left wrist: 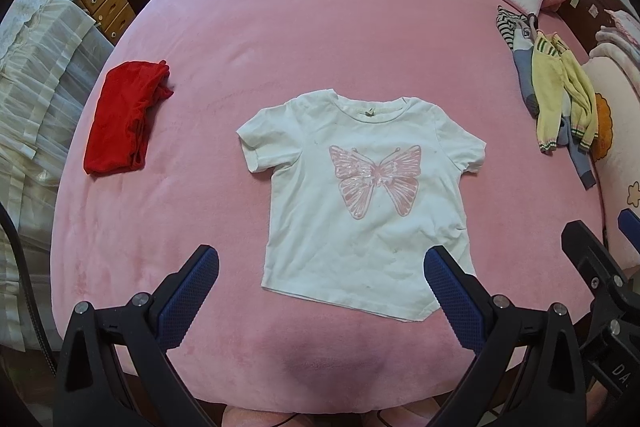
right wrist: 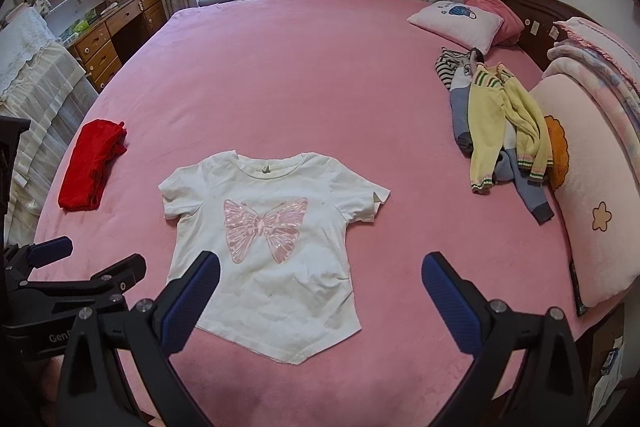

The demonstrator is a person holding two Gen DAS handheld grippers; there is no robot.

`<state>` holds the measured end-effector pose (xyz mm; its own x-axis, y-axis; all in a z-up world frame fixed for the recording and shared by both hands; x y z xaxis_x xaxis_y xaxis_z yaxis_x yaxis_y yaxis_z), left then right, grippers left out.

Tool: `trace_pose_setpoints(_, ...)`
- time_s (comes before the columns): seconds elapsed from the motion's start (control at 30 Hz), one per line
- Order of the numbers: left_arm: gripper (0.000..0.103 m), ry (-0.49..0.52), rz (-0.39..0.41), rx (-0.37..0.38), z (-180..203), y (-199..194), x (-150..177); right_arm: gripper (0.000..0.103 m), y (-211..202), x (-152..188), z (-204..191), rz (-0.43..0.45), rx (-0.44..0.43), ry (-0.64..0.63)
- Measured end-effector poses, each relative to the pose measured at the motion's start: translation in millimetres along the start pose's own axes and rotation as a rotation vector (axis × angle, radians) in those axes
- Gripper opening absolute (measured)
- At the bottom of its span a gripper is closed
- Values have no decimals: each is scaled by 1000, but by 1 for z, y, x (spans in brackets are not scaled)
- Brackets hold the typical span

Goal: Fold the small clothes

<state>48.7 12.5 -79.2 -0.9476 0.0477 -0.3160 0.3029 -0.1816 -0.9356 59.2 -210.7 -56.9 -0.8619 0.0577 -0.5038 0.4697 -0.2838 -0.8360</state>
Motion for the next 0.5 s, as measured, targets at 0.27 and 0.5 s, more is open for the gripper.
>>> trace_pose_setpoints(0.27,102,-13,-4,4,-7,8,-5,100,2,-1,1,1,3,0)
trace_pose_setpoints(0.5,102,-31,3,-19,-25,19,-20,94,21,-4,6,-12,3,7)
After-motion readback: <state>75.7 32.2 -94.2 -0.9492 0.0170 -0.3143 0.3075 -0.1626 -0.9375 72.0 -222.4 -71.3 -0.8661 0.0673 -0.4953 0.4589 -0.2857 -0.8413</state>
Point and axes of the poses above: each gripper's, at about its wrist camera, not at the fingertips, and y roughly the way its jaws point, z to its right, x to its underside, the point moved 10 cm from there along y, roughly the way its jaws point, and after that the axes turned 9 degrees about x, right-handed, at the moved point
